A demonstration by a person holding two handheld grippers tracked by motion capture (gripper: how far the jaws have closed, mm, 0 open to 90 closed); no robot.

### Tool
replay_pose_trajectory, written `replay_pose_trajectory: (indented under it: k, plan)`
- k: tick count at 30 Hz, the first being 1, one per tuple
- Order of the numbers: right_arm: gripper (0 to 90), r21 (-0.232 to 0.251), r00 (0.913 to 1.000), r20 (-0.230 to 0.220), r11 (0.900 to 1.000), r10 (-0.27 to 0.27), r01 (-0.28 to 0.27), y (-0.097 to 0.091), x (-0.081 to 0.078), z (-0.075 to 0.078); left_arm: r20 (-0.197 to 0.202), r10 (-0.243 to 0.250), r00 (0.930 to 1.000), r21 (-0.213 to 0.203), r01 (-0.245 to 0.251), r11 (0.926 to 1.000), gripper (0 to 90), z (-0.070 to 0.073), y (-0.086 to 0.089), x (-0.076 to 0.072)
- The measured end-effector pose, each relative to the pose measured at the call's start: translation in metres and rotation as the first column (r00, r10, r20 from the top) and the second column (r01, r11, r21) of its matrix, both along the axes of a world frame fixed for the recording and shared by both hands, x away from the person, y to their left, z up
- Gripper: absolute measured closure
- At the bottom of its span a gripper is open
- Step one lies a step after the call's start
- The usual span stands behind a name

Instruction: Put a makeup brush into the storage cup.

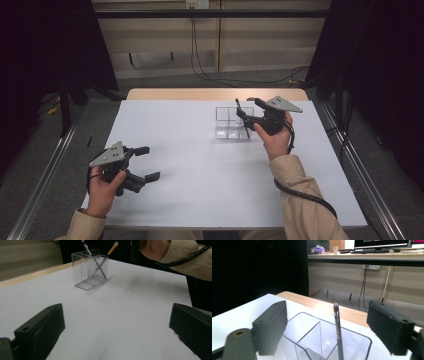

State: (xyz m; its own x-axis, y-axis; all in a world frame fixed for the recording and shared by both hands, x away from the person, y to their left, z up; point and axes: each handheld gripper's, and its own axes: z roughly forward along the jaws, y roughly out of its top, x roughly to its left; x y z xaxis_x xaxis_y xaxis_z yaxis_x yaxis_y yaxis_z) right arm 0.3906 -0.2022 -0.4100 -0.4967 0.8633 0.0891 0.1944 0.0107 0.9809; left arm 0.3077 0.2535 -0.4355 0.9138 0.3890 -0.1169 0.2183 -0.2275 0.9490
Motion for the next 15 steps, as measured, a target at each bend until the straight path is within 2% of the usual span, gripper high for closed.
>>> replay_pose_trajectory:
  k: [9, 15]
  plan:
    - [8.0, -0.014, 1.0, 0.0, 0.9999, 0.009, -0.009, -0.0018, -0.0035, 0.0019, 0.0, 0.001, 1.0, 0.002, -0.001, 1.0, 0.0, 0.0003, 0.0001, -0.0005]
    - [8.0, -0.025, 0.9998, -0.007, 0.9995, 0.02, -0.02, -0.0009, -0.0062, 0.0018, 0.004, 0.006, 1.0, 0.0, -0.006, 1.0, 0.0, 0.0009, 0.0007, -0.0014]
